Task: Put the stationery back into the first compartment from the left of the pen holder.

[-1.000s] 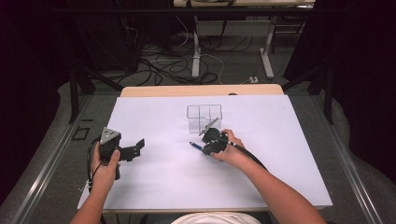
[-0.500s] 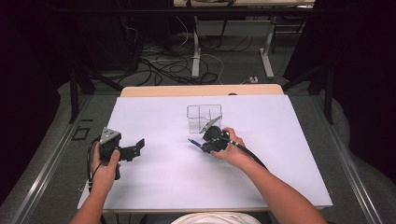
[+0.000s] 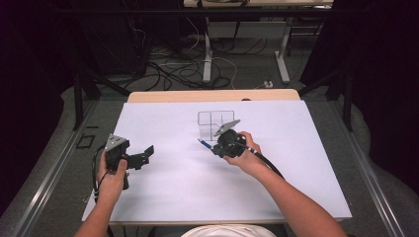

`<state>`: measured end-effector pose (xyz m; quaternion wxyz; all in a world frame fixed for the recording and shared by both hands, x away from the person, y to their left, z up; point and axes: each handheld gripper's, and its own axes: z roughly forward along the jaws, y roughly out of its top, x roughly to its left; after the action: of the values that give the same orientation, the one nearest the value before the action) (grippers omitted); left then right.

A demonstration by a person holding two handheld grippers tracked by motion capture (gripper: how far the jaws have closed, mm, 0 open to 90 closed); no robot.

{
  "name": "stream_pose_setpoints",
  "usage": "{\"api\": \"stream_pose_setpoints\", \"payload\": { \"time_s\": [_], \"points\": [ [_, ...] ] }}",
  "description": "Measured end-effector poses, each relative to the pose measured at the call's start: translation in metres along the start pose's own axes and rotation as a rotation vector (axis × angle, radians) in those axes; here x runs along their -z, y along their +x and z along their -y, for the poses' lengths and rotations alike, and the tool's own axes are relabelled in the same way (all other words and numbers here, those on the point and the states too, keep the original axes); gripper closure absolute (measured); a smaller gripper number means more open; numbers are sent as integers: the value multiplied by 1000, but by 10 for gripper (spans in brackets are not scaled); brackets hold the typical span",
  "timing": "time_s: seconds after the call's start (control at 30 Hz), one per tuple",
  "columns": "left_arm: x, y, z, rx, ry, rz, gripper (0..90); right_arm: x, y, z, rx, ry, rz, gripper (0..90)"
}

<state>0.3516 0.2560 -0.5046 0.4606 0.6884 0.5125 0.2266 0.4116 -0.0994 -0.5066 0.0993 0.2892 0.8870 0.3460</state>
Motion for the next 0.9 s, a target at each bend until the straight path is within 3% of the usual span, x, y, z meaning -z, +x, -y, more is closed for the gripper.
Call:
{"api": "stream_pose_setpoints", "payload": {
  "time_s": [0.1,0.43,0.47,0.77,0.9],
  "points": [
    [0,-2,-2,4,-17,14,6,5,0,-1,-7,-26,12,797],
    [-3,-8,-4,-21,12,26,6,23,-1,-6,-7,-158,42,798],
    [-2,-9,-4,-17,14,28,7,24,-1,-6,-12,-189,46,798],
    [3,-13,-14,20,-13,56,63,42,-3,-8,-34,-275,83,798],
    [3,-19,-24,34,-41,83,114,49,-5,-9,-56,-340,89,798]
  ]
}}
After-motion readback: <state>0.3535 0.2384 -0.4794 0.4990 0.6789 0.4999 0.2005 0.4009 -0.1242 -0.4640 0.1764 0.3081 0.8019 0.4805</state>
